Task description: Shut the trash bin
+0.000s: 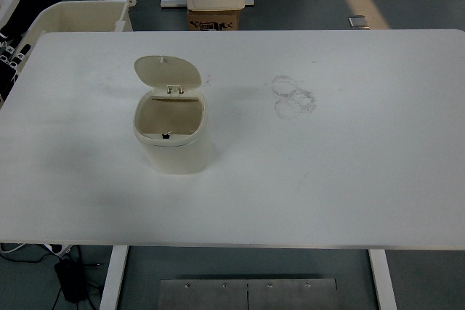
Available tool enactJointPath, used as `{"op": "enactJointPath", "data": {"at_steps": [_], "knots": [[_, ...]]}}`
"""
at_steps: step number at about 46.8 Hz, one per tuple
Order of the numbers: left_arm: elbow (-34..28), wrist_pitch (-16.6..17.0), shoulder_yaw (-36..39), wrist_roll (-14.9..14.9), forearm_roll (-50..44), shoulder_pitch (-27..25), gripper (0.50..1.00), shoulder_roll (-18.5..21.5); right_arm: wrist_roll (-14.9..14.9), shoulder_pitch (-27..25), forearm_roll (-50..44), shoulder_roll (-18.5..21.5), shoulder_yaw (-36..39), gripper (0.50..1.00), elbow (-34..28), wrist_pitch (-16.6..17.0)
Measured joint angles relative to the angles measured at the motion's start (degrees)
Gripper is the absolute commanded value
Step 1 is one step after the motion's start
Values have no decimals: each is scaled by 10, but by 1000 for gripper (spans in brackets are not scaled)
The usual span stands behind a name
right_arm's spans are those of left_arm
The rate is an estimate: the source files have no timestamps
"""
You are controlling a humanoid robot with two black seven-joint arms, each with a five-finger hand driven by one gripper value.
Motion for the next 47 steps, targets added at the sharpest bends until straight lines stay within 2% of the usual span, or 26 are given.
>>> {"op": "enactJointPath", "data": {"at_steps": [23, 47], "knots": [[0, 0, 0, 0, 0, 1, 1000, 0, 0, -1, 0, 0, 0, 991, 0, 0], [0, 4, 1, 0, 1, 6, 1000, -22, 0, -1, 0, 0, 0, 991, 0, 0]]}}
